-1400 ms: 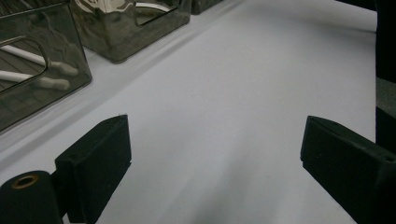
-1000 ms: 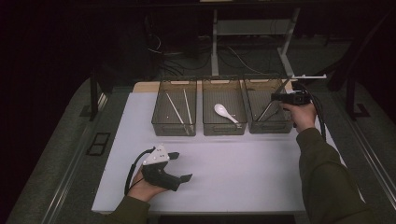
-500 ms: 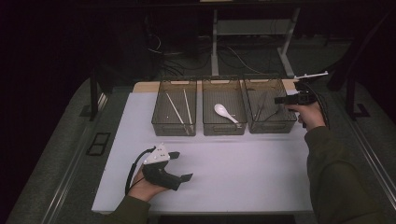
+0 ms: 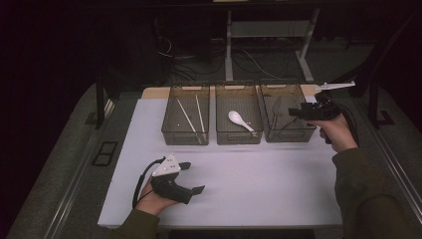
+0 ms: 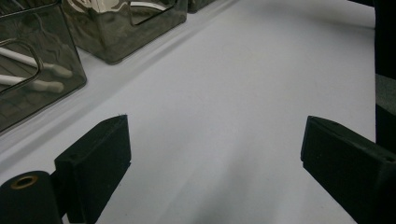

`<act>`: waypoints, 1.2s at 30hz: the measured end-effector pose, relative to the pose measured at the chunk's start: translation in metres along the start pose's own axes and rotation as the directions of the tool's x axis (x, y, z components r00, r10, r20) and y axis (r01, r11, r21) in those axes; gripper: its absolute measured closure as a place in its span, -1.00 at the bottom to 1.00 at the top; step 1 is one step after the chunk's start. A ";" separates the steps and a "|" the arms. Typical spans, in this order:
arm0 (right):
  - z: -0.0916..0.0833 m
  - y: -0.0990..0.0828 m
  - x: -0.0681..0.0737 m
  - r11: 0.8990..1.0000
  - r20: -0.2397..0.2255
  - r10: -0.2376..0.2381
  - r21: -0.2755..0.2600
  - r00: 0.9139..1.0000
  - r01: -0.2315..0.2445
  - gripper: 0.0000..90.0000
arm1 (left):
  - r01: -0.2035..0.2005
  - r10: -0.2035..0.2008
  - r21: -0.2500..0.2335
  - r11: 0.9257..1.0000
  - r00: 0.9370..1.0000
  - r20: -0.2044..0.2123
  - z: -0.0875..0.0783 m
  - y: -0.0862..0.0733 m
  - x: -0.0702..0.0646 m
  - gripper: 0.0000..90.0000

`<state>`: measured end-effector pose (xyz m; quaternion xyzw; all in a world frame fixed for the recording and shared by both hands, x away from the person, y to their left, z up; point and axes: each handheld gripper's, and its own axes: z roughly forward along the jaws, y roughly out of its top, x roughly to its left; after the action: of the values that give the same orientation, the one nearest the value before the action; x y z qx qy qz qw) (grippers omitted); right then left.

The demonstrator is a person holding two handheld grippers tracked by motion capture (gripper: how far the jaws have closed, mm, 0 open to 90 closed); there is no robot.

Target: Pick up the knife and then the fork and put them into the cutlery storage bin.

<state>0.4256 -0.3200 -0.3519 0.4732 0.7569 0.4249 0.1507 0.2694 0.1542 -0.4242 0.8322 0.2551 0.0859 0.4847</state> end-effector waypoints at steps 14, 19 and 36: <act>-0.035 -0.052 0.050 0.990 -0.092 -0.109 -0.105 0.990 0.099 -0.43 | 0.001 -0.001 0.017 1.000 1.000 0.008 0.001 -0.002 -0.003 -0.87; -0.037 -0.081 0.064 0.987 -0.100 -0.133 -0.102 0.986 0.123 -0.50 | 0.001 -0.001 0.020 1.000 1.000 0.003 0.002 -0.002 -0.002 -0.89; -0.041 -0.154 0.083 0.986 -0.121 -0.156 -0.071 0.980 0.148 -0.59 | 0.000 0.000 0.022 1.000 1.000 -0.006 0.000 -0.003 -0.001 -0.92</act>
<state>0.2671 -0.2999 -0.4337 0.3813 0.7853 0.4643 0.1492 0.2676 0.1550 -0.4266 0.8372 0.2576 0.0856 0.4748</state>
